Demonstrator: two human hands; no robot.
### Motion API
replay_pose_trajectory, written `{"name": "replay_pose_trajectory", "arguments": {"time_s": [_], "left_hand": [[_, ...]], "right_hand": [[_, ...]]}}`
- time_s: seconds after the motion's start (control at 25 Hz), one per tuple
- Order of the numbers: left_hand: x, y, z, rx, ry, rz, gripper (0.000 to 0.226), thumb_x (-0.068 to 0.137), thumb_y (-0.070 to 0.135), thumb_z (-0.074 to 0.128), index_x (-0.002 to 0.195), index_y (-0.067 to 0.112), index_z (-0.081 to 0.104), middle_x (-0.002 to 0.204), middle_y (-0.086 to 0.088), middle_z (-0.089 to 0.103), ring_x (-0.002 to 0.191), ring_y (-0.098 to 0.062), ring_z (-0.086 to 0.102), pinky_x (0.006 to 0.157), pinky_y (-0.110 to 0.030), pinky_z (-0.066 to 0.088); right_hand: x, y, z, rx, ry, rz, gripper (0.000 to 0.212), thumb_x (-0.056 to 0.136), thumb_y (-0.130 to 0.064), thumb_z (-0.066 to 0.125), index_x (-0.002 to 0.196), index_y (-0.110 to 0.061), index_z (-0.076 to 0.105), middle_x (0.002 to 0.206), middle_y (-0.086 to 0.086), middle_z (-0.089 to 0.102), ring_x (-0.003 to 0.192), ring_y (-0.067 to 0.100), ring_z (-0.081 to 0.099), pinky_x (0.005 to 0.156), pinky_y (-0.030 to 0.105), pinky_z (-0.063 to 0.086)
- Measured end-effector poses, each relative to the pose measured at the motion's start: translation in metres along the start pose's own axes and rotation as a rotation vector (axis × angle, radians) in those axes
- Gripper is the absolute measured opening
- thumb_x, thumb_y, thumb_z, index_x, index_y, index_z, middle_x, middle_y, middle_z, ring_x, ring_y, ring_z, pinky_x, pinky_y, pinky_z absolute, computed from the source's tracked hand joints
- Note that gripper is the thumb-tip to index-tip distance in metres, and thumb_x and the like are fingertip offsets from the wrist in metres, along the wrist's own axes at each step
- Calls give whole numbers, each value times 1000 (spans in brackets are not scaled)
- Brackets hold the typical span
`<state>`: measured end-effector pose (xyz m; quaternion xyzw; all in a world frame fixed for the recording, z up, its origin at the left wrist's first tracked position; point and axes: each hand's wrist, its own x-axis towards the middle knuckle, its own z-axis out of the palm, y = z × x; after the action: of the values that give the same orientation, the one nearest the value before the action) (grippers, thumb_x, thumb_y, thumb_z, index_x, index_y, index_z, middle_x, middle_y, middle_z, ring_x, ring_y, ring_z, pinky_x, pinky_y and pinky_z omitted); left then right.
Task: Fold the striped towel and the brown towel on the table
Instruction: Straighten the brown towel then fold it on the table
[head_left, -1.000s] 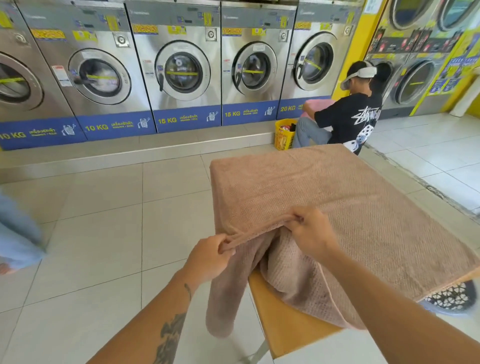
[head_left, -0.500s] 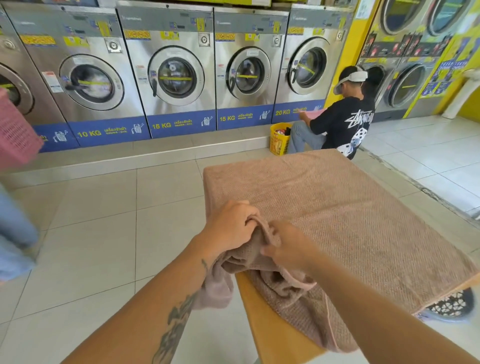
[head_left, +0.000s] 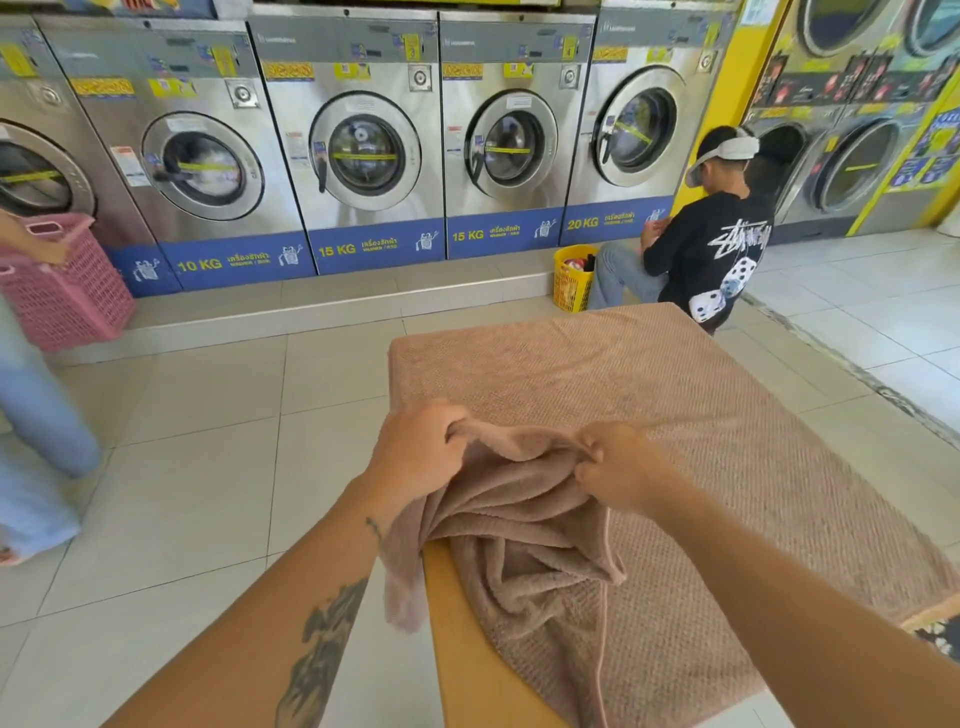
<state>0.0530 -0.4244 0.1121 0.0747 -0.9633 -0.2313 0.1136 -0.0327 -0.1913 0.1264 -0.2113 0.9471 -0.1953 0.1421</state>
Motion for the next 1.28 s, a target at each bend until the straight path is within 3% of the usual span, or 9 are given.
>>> {"name": "replay_pose_trajectory", "arguments": {"time_s": [0.12, 0.24, 0.44, 0.56, 0.72, 0.84, 0.92, 1.12, 1.28], "left_hand": [[23, 49, -11, 104, -12, 160, 16, 88, 19, 54, 76, 25, 63, 77, 10, 54, 75, -17, 53, 73, -39, 46], [31, 75, -15, 106, 18, 193, 15, 88, 17, 59, 86, 28, 69, 83, 12, 57, 81, -15, 54, 84, -35, 37], [6, 33, 6, 43, -77, -276, 9, 94, 29, 59, 85, 25, 61, 81, 8, 61, 80, -20, 62, 79, -41, 51], [8, 39, 4, -251, 57, -356, 11, 95, 24, 60, 88, 22, 68, 82, 2, 67, 78, -17, 64, 66, -30, 50], [41, 82, -14, -258, 56, -86, 26, 92, 12, 59, 76, 32, 66, 80, 12, 65, 79, -10, 61, 69, -30, 49], [58, 77, -15, -216, 58, -29, 15, 88, 14, 62, 78, 25, 64, 84, 9, 58, 81, -15, 57, 73, -36, 48], [55, 54, -3, -290, 69, -94, 5, 88, 23, 66, 84, 23, 63, 85, 4, 60, 79, -18, 58, 73, -37, 48], [30, 14, 38, -423, -49, -283, 26, 100, 23, 53, 74, 16, 49, 68, 1, 50, 62, -16, 48, 66, -39, 42], [39, 13, 27, -321, 9, -92, 32, 100, 25, 52, 70, 18, 45, 61, 6, 46, 57, -15, 44, 57, -34, 33]], "right_hand": [[9, -11, 3, 44, 10, -166, 59, 78, -35, 61, 135, -27, 49, 129, 1, 55, 120, 26, 51, 99, 48, 46], [21, -21, -4, 95, 108, -290, 13, 82, -32, 56, 92, -27, 62, 92, -1, 66, 88, 26, 61, 77, 43, 53], [27, 10, -32, 288, 238, -122, 24, 83, -12, 52, 60, -20, 52, 65, 2, 59, 64, 24, 55, 52, 32, 39], [31, 26, -38, 88, 47, -88, 12, 79, -12, 52, 73, -16, 62, 75, 4, 64, 72, 25, 59, 58, 36, 49], [30, 5, -30, 129, -39, -284, 40, 80, -21, 65, 119, -27, 63, 109, -8, 64, 102, 16, 58, 85, 36, 51], [39, -23, -31, 300, 130, -317, 9, 86, -25, 67, 81, -30, 62, 82, -10, 63, 77, 11, 57, 64, 31, 43], [49, -32, -32, 272, 230, -240, 19, 89, -24, 64, 73, -16, 60, 73, -3, 62, 68, 16, 55, 59, 32, 42], [65, -37, -33, 230, 261, -138, 17, 83, -15, 61, 71, -5, 54, 65, 2, 54, 64, 19, 51, 54, 32, 40], [60, -50, -32, 58, 38, -210, 23, 82, -17, 67, 102, -25, 57, 86, -12, 58, 79, 12, 54, 61, 19, 40]]}}
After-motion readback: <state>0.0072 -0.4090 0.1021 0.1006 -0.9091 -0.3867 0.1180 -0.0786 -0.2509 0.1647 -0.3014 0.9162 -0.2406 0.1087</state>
